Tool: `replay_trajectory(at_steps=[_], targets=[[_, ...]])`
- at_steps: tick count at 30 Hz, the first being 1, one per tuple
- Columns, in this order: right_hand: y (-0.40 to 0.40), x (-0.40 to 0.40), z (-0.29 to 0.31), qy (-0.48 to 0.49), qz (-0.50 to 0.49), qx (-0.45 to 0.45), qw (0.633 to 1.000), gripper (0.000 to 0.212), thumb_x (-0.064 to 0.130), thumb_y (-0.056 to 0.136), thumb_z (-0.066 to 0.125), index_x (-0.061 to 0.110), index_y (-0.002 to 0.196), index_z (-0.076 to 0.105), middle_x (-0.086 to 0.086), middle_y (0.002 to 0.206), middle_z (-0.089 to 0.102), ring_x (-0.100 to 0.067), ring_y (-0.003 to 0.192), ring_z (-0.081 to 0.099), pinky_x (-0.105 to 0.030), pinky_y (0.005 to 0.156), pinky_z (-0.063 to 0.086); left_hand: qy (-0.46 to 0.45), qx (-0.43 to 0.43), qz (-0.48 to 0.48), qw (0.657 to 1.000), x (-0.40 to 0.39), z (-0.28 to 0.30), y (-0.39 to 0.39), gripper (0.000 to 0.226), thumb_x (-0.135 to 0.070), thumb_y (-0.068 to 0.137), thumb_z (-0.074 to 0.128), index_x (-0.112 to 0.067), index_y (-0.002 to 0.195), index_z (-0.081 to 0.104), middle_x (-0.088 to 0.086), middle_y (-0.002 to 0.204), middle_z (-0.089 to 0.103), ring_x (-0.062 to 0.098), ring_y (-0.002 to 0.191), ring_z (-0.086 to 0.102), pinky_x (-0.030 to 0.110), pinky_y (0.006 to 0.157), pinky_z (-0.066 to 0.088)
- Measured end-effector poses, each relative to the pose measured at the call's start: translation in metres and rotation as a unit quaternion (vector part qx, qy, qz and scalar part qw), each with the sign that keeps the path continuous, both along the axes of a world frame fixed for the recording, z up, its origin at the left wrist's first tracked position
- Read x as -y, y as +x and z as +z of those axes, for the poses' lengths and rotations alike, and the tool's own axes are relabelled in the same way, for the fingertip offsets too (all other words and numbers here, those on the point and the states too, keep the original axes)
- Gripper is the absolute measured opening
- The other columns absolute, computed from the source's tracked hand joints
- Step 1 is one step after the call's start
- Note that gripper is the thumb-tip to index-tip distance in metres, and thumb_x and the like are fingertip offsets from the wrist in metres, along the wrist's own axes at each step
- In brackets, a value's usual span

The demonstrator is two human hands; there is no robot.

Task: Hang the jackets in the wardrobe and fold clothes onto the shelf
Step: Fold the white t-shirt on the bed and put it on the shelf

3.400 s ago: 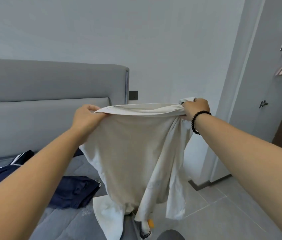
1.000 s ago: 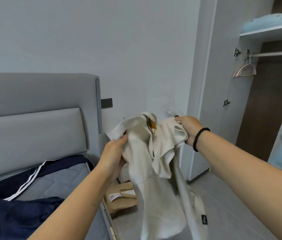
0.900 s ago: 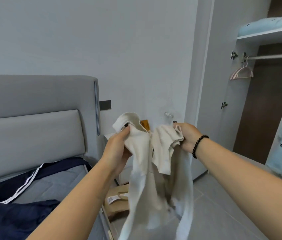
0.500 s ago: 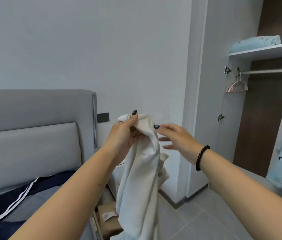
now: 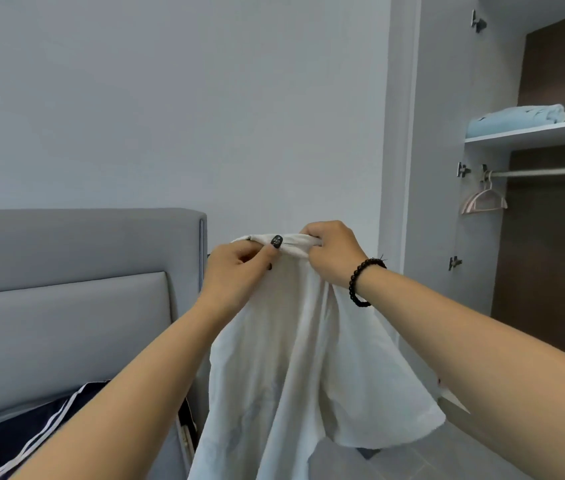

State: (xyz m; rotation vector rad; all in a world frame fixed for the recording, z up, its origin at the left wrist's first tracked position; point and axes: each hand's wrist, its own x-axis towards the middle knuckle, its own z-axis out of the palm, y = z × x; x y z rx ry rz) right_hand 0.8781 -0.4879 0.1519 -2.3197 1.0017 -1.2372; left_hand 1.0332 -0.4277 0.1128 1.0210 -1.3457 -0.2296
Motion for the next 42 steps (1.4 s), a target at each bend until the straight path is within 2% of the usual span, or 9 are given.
replay_trajectory(at_steps=[2,6,10,17,22,24,32,36,42], targets=[[0.011,0.000,0.011,0.032,0.037,0.018,0.999,0.029,-0.003,0.071,0.044,0.017,0.065,0.065,0.006,0.059,0.052,-0.009,0.056,0.044,-0.014,0.045,0.032,-0.042,-0.034,0.069,0.996,-0.001,-0.016,0.009,0.015,-0.036,0.073,0.078,-0.032,0.083,0.067,-0.014,0.079,0.062,0.000,0.068,0.053,0.010,0.062,0.041],[0.032,-0.005,0.019,0.041,0.077,0.004,0.996,0.022,0.011,0.056,0.042,0.021,0.045,0.058,0.014,0.050,0.055,-0.005,0.057,0.048,-0.017,0.055,0.039,0.070,-0.045,0.038,0.996,0.004,-0.051,0.023,0.058,-0.026,0.073,0.081,-0.031,0.117,0.044,-0.021,0.109,0.050,-0.005,0.098,0.052,0.007,0.075,0.042],[0.035,-0.006,0.028,0.020,0.096,-0.053,0.994,0.015,0.012,0.063,0.046,0.017,0.055,0.058,0.006,0.058,0.053,-0.009,0.061,0.047,-0.022,0.057,0.039,0.220,-0.024,-0.163,0.962,0.002,-0.085,0.032,0.020,-0.020,0.076,0.073,-0.015,0.080,0.054,-0.010,0.062,0.057,0.012,0.060,0.054,0.016,0.056,0.045],[0.003,0.004,0.038,-0.142,0.004,-0.347,0.927,0.035,0.047,0.072,0.074,0.015,0.071,0.061,-0.001,0.075,0.059,-0.018,0.071,0.052,-0.032,0.063,0.044,0.197,-0.125,-0.124,0.965,0.006,-0.097,0.027,0.046,-0.041,0.090,0.066,0.001,0.076,0.056,0.008,0.070,0.052,0.020,0.066,0.045,0.031,0.063,0.036],[-0.030,0.016,0.053,-0.147,-0.066,-0.247,0.956,0.058,0.055,0.083,0.061,0.018,0.053,0.028,0.004,0.053,0.029,-0.015,0.051,0.026,-0.029,0.050,0.022,0.202,0.008,-0.138,0.969,-0.018,-0.076,0.041,0.050,-0.058,0.059,0.086,-0.015,0.068,0.063,-0.006,0.065,0.061,0.016,0.056,0.057,0.021,0.053,0.045],[-0.046,0.021,0.062,-0.128,-0.083,-0.206,0.967,0.057,0.056,0.084,0.061,0.018,0.053,0.030,0.004,0.053,0.032,-0.016,0.050,0.028,-0.028,0.050,0.023,0.224,0.071,-0.135,0.963,-0.027,-0.064,0.045,0.042,-0.050,0.059,0.089,-0.022,0.088,0.074,-0.003,0.087,0.075,0.017,0.077,0.072,0.028,0.067,0.058],[-0.100,0.017,0.091,-0.139,-0.129,-0.103,0.976,0.055,0.051,0.086,0.062,0.018,0.055,0.030,0.006,0.052,0.028,-0.014,0.049,0.026,-0.027,0.048,0.019,0.203,0.301,0.116,0.924,-0.059,0.009,0.073,0.015,-0.033,0.074,0.077,-0.021,0.075,0.068,-0.004,0.070,0.068,0.012,0.067,0.061,0.024,0.058,0.044],[-0.113,-0.005,0.105,-0.178,-0.118,-0.055,0.975,0.051,0.046,0.089,0.059,0.018,0.057,0.032,0.004,0.056,0.030,-0.015,0.054,0.027,-0.029,0.050,0.018,0.135,0.276,0.180,0.934,-0.079,0.039,0.087,0.020,-0.029,0.087,0.067,-0.024,0.069,0.061,-0.011,0.056,0.058,0.011,0.059,0.056,0.026,0.053,0.038],[-0.107,-0.041,0.129,-0.228,-0.109,0.006,0.968,0.046,0.042,0.092,0.057,0.015,0.059,0.038,0.003,0.057,0.035,-0.015,0.054,0.031,-0.031,0.053,0.023,0.020,0.040,0.219,0.975,-0.107,0.074,0.080,0.039,-0.035,0.101,0.045,-0.014,0.069,0.038,0.001,0.065,0.041,0.021,0.064,0.039,0.033,0.054,0.028]])
